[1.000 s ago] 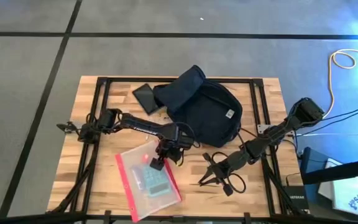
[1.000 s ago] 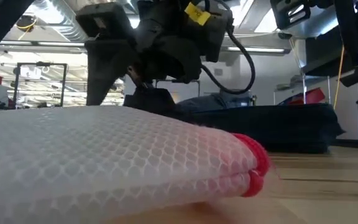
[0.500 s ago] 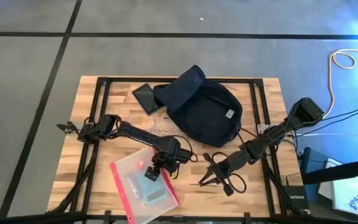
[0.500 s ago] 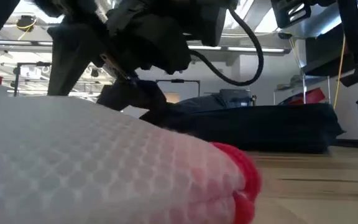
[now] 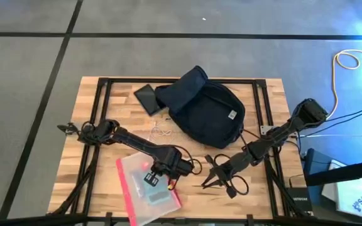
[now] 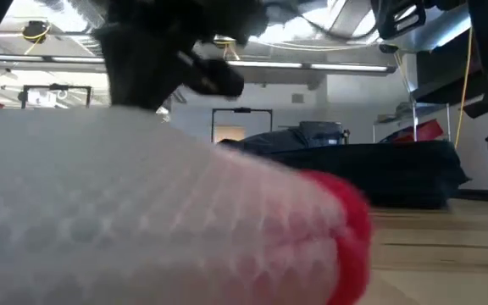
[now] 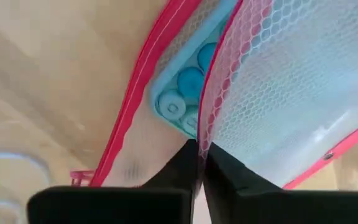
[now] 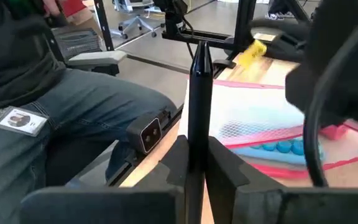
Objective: Unpack backpack
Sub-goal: Put the black pen into the transparent zip bag
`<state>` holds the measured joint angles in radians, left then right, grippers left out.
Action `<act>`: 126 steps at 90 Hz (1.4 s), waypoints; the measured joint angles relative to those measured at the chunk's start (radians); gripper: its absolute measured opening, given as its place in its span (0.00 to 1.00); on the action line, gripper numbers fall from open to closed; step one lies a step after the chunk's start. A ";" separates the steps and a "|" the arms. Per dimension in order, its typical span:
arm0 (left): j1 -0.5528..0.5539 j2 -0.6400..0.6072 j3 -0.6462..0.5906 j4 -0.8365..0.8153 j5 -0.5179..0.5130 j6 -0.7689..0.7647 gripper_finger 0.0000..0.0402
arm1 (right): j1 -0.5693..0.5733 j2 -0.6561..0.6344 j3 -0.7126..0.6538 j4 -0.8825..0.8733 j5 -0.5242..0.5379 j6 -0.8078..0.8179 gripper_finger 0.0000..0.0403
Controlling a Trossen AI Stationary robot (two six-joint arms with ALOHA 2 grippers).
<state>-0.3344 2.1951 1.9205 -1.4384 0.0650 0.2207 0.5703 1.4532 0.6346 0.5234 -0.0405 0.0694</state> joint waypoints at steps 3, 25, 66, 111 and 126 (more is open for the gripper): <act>-0.001 -0.009 0.011 0.001 -0.015 0.000 0.00 | 0.003 0.000 0.000 0.000 -0.006 -0.002 0.03; 0.001 -0.124 0.066 0.021 -0.167 -0.028 0.00 | 0.070 -0.017 0.000 0.008 0.045 -0.099 0.03; -0.124 -0.352 0.069 0.223 -0.406 -0.105 0.00 | 0.104 -0.033 0.000 0.167 0.588 -0.368 0.03; -0.246 -0.346 -0.316 0.585 -0.447 -0.185 0.00 | 0.042 -0.062 0.003 0.343 0.714 -0.229 0.03; -0.265 -0.346 -0.341 0.639 -0.499 -0.192 0.00 | -0.108 -0.062 0.003 0.342 0.684 0.005 0.03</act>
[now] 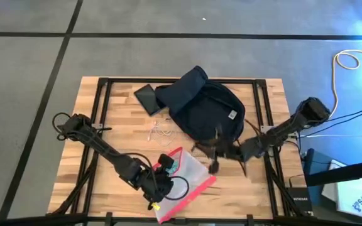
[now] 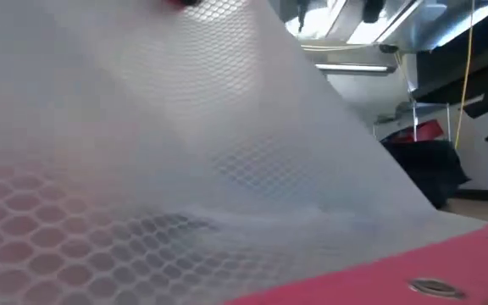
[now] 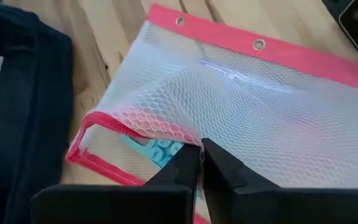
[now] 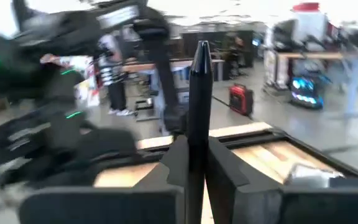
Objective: Unpack backpack
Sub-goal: Put the black pen into the transparent zip bag
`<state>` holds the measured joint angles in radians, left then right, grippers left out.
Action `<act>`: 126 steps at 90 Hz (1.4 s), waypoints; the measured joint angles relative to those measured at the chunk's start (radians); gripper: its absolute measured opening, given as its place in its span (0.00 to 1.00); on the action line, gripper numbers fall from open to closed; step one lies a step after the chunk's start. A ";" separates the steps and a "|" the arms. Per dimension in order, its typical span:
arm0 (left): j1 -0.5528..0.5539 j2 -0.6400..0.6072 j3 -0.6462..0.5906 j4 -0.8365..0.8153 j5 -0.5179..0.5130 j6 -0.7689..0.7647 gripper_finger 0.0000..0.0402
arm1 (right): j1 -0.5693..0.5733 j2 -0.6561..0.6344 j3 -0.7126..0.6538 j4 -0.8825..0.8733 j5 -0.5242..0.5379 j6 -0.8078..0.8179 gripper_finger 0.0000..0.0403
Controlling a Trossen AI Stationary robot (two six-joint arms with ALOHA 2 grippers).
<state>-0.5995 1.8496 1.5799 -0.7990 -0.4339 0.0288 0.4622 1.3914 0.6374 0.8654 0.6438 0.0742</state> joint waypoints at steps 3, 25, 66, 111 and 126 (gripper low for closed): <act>-0.003 0.000 0.000 0.002 -0.002 0.000 0.00 | -0.034 0.000 0.003 -0.005 -0.024 0.043 0.03; -0.010 0.000 -0.001 0.003 -0.028 -0.001 0.00 | -0.219 0.121 0.118 -0.140 -0.356 0.347 0.03; -0.027 0.000 -0.001 -0.032 -0.010 0.016 0.00 | -0.307 0.496 0.527 -0.488 -1.004 0.499 0.03; -0.034 0.000 -0.001 -0.053 -0.048 0.043 0.00 | -0.332 0.504 0.565 -0.846 -1.387 0.443 0.03; -0.031 0.000 -0.001 -0.051 -0.055 0.055 0.00 | -0.330 0.553 0.567 -0.886 -1.328 0.416 0.05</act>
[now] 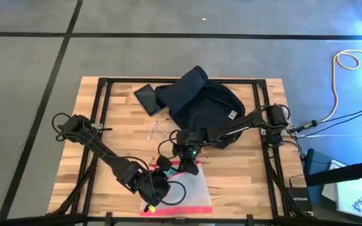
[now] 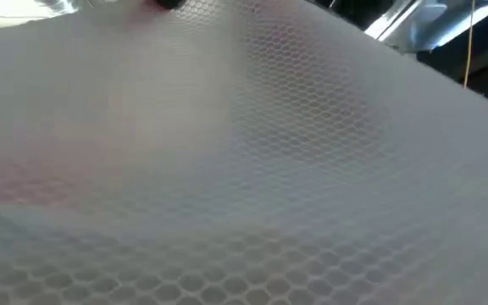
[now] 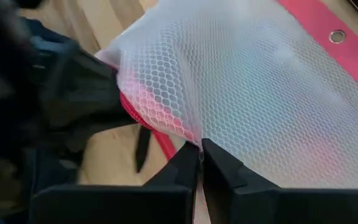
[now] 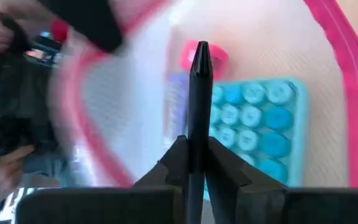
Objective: Unpack backpack
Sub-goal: Put the black pen into the transparent zip bag
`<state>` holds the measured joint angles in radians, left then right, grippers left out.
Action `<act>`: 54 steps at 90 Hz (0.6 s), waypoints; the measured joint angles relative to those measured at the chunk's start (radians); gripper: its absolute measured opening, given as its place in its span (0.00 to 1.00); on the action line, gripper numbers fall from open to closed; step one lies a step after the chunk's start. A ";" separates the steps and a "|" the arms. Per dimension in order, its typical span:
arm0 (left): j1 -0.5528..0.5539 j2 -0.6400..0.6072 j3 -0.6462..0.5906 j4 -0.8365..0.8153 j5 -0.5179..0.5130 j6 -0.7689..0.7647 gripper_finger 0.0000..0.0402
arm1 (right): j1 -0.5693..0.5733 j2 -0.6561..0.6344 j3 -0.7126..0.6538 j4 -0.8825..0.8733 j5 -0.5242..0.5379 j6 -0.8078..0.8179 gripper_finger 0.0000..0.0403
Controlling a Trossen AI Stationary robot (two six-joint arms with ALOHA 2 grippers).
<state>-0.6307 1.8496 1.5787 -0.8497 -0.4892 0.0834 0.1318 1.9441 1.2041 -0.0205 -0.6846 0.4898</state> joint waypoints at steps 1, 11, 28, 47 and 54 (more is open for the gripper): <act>0.000 0.000 0.000 0.000 0.000 0.000 0.00 | 0.000 0.004 0.000 0.000 0.002 0.001 0.05; 0.002 0.000 0.000 0.002 -0.001 -0.002 0.00 | 0.011 0.045 0.000 -0.011 0.003 0.009 0.05; 0.002 0.000 0.000 0.005 -0.005 -0.002 0.00 | 0.076 0.117 0.031 0.005 -0.104 0.053 0.05; 0.002 0.000 0.001 0.005 -0.004 -0.006 0.00 | 0.145 0.165 0.118 -0.011 -0.116 -0.006 0.06; 0.002 0.000 0.001 0.001 -0.004 -0.012 0.00 | 0.146 0.165 0.148 -0.067 -0.112 -0.045 0.10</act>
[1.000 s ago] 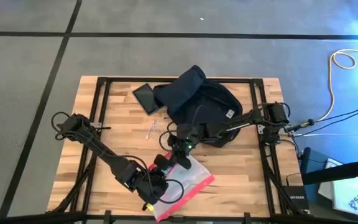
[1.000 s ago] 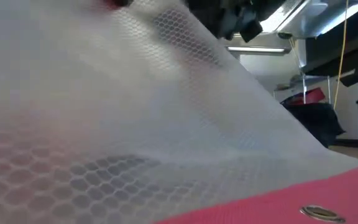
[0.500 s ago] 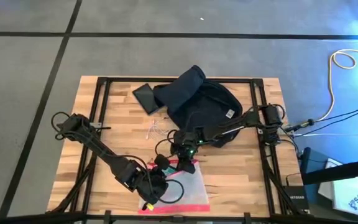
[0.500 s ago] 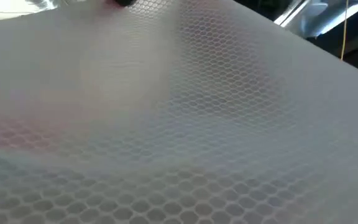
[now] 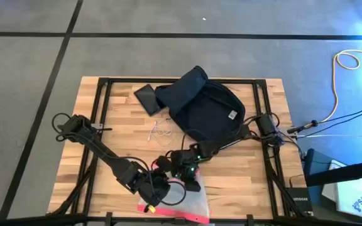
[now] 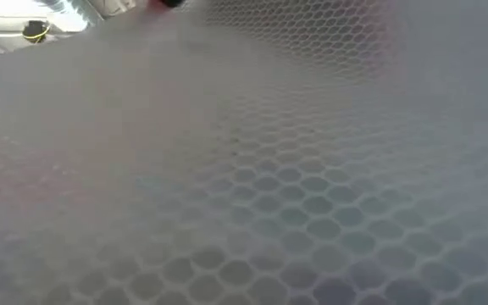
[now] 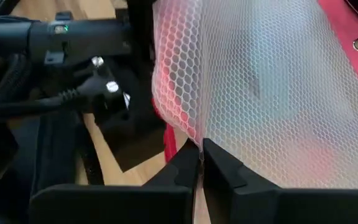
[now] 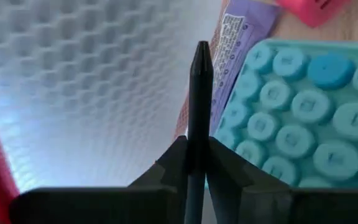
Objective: Unpack backpack
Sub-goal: Put the black pen into the transparent zip bag, then close the transparent zip bag
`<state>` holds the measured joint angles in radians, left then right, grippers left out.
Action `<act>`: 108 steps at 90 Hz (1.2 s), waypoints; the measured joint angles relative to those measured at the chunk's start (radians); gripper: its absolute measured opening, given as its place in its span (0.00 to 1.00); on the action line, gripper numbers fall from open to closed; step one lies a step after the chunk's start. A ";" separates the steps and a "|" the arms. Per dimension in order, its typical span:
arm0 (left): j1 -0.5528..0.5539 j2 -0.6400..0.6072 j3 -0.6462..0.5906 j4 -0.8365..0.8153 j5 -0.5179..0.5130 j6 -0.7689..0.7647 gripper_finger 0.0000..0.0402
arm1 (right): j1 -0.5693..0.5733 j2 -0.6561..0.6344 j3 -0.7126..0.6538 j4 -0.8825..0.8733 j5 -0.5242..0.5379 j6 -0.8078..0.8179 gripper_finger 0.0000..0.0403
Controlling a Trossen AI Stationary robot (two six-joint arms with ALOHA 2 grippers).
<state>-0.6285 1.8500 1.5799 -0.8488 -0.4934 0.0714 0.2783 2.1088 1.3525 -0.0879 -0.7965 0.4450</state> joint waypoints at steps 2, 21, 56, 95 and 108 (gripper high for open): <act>0.000 0.000 0.000 -0.001 0.000 0.000 0.00 | 0.000 0.000 0.008 -0.017 0.003 -0.012 0.11; -0.002 0.000 0.000 -0.011 -0.001 0.012 0.00 | -0.003 -0.005 0.083 -0.174 0.090 -0.107 0.37; 0.002 0.000 0.000 -0.015 0.057 -0.041 0.02 | -0.060 -0.046 0.110 -0.289 0.214 -0.213 0.80; 0.010 0.000 -0.004 -0.131 0.027 -0.203 0.53 | -0.068 -0.227 0.112 -0.576 0.962 -0.262 0.78; -0.002 -0.001 -0.004 -0.298 0.031 -0.371 0.61 | -0.067 -0.231 0.112 -0.589 1.013 -0.202 0.75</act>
<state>-0.6304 1.8492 1.5761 -1.1464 -0.4629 -0.2998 0.2118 1.8778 1.4643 -0.6768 0.2169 0.2429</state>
